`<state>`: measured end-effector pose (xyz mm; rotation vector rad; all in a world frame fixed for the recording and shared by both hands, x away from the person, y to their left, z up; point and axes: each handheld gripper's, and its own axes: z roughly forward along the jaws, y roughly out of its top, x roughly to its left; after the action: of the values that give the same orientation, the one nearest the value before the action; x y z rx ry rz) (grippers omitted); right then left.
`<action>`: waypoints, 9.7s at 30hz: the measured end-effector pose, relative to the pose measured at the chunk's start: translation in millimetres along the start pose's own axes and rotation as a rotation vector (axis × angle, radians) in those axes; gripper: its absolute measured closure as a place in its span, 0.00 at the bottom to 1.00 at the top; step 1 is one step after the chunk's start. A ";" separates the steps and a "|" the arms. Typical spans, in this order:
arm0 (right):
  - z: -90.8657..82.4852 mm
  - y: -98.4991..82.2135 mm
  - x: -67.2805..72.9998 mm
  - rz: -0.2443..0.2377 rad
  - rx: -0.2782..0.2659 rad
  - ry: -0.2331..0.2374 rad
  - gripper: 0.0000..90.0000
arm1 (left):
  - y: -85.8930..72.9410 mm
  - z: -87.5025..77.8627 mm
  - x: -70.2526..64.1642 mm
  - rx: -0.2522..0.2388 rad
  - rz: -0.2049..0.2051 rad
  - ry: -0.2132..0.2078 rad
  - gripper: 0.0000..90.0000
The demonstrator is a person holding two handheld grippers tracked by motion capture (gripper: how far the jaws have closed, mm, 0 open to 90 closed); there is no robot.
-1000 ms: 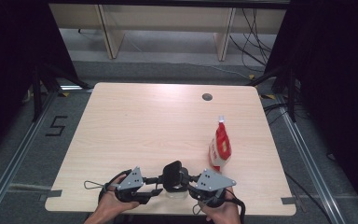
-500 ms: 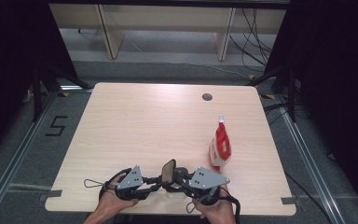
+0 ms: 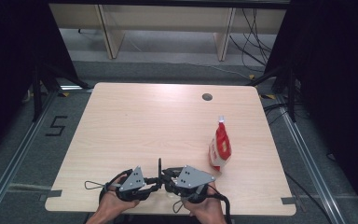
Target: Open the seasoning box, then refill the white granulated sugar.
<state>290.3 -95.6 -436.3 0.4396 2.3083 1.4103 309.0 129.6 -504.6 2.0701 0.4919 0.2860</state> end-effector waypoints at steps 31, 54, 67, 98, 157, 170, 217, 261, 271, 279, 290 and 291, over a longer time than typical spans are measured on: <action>-11.1 -9.4 -3.5 0.038 -0.010 -0.018 0.80 | -3.3 -15.0 0.3 0.027 -0.041 0.015 0.55; -99.1 -74.6 -26.9 0.264 0.061 -0.265 0.51 | -15.5 -41.8 -8.8 0.099 -0.103 0.067 0.28; -112.3 -97.7 -49.0 0.373 0.074 -0.392 0.40 | -23.6 -51.6 -9.4 0.082 -0.182 0.116 0.25; -73.8 -101.1 -82.0 0.364 0.045 -0.434 0.18 | -32.0 -50.7 -13.0 0.114 -0.196 0.127 0.24; -45.6 -113.9 -118.8 0.516 -0.111 -0.422 0.24 | -29.8 -49.0 -16.3 0.071 -0.156 0.124 0.27; -35.3 -118.5 -123.8 0.553 -0.123 -0.414 0.22 | -28.8 -49.9 -15.4 0.077 -0.125 0.116 0.27; -20.5 -123.1 -126.8 0.591 -0.104 -0.381 0.30 | -29.8 -48.3 -15.8 0.082 -0.149 0.107 0.27; -29.6 -105.9 -114.7 0.348 -0.075 -0.351 0.48 | -30.2 -51.3 -15.3 0.055 -0.150 0.100 0.27; -33.7 -103.1 -108.9 0.330 -0.059 -0.344 0.48 | -28.7 -54.4 -13.1 0.084 -0.141 0.093 0.27; -47.2 -92.0 -96.5 0.276 -0.075 -0.344 0.48 | -28.7 -54.7 -11.9 0.075 -0.133 0.093 0.27; -85.1 -75.9 -62.8 -0.086 0.024 -0.450 0.48 | -29.5 -52.8 -13.7 0.064 -0.160 0.102 0.27; -85.1 -75.9 -62.8 -0.086 0.024 -0.450 0.48 | -29.5 -53.1 -13.4 0.066 -0.160 0.099 0.27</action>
<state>299.1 -223.6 -458.5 0.5901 1.9554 1.1083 269.6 177.6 -502.5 2.0734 0.7316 0.2814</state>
